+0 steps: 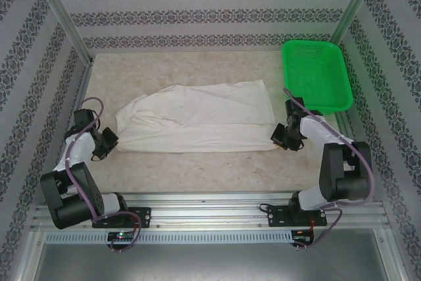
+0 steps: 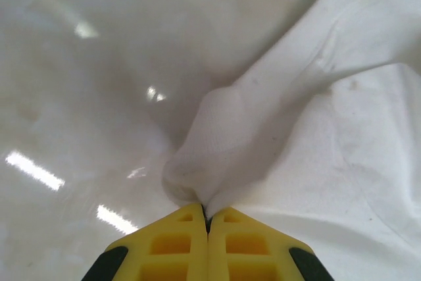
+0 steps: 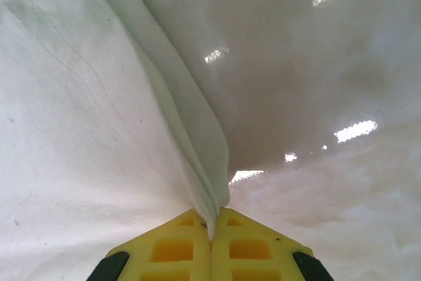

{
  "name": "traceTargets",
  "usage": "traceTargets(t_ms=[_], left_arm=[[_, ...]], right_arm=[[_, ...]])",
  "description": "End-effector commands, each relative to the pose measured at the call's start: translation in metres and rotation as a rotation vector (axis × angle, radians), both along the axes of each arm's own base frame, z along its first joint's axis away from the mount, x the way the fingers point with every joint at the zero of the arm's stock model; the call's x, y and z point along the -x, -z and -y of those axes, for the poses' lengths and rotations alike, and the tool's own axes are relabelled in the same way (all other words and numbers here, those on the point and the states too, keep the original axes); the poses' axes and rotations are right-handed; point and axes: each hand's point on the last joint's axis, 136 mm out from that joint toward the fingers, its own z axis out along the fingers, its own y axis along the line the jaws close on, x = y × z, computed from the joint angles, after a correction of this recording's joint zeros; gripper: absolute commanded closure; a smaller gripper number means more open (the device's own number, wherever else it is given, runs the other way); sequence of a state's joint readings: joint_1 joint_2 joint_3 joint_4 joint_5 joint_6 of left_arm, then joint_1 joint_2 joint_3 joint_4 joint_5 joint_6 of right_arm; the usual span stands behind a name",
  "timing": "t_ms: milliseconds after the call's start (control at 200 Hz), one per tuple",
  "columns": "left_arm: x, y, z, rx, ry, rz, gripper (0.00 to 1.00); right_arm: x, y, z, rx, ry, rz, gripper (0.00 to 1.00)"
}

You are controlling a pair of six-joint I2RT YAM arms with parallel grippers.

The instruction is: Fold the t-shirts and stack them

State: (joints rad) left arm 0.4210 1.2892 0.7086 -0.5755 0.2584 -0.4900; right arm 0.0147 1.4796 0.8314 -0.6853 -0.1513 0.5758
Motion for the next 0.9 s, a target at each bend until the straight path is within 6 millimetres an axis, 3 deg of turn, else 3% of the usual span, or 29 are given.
traceTargets(t_ms=[0,365,460,550,719,899], left_arm=[[0.026,0.013,-0.002,-0.006,-0.037,-0.096,0.99],[0.043,0.011,-0.002,-0.006,-0.112,-0.150,0.90],[0.042,0.009,-0.002,0.005,-0.132,-0.146,0.63],[0.037,-0.003,-0.007,-0.016,-0.144,-0.124,0.52],[-0.002,-0.059,-0.025,-0.096,-0.097,-0.012,0.39],[-0.085,-0.124,-0.023,-0.157,0.072,0.196,0.29]], right_arm=[[0.024,0.009,0.009,0.039,-0.009,-0.076,1.00],[0.058,0.010,0.009,0.043,-0.008,-0.123,0.92],[0.059,0.009,0.010,0.050,-0.009,-0.123,0.83],[0.057,0.000,0.012,0.064,-0.012,-0.110,0.67],[0.044,-0.040,0.013,0.076,-0.022,-0.008,0.39],[0.012,-0.088,0.000,0.042,-0.071,0.136,0.27]])
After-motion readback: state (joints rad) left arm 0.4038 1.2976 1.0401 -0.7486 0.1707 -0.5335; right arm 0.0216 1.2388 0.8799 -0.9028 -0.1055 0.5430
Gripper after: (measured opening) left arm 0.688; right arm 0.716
